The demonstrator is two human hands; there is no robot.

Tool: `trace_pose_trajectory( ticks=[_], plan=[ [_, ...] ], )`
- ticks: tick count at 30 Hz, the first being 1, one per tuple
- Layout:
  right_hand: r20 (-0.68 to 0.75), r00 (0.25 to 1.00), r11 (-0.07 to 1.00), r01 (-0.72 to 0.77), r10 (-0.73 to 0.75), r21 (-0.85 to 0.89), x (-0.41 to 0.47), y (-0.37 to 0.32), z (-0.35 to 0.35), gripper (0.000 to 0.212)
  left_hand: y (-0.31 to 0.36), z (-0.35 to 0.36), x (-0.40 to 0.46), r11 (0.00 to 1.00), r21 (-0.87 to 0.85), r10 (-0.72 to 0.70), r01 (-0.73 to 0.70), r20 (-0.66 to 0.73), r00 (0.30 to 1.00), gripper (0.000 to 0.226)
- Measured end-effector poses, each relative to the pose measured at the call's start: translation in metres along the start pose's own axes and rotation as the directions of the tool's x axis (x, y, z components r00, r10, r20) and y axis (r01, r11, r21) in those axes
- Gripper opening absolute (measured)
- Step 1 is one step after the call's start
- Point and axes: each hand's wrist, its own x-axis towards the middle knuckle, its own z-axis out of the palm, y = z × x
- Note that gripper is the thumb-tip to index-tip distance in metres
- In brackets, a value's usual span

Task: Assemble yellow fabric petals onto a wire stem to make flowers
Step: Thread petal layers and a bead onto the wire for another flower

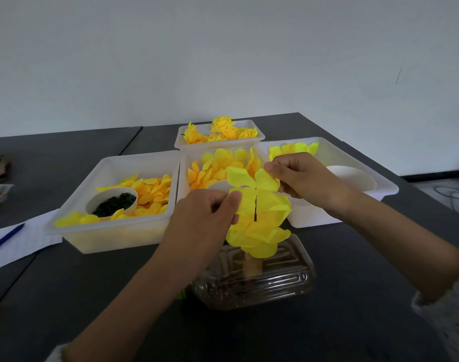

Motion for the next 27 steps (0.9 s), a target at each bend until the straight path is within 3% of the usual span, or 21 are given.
trace_pose_trajectory(
  ticks=[15, 27],
  plan=[
    [0.002, 1.000, 1.000, -0.001, 0.001, -0.008, 0.003, 0.014, 0.003, 0.050, -0.003, 0.004, -0.002, 0.987, 0.145, -0.071, 0.072, -0.013, 0.997, 0.049],
    [0.088, 0.995, 0.973, -0.032, 0.054, -0.229, -0.012, 0.047, 0.018, 0.044, -0.023, 0.018, -0.024, 0.914, 0.402, -0.089, 0.060, 0.055, 0.995, 0.047]
  ],
)
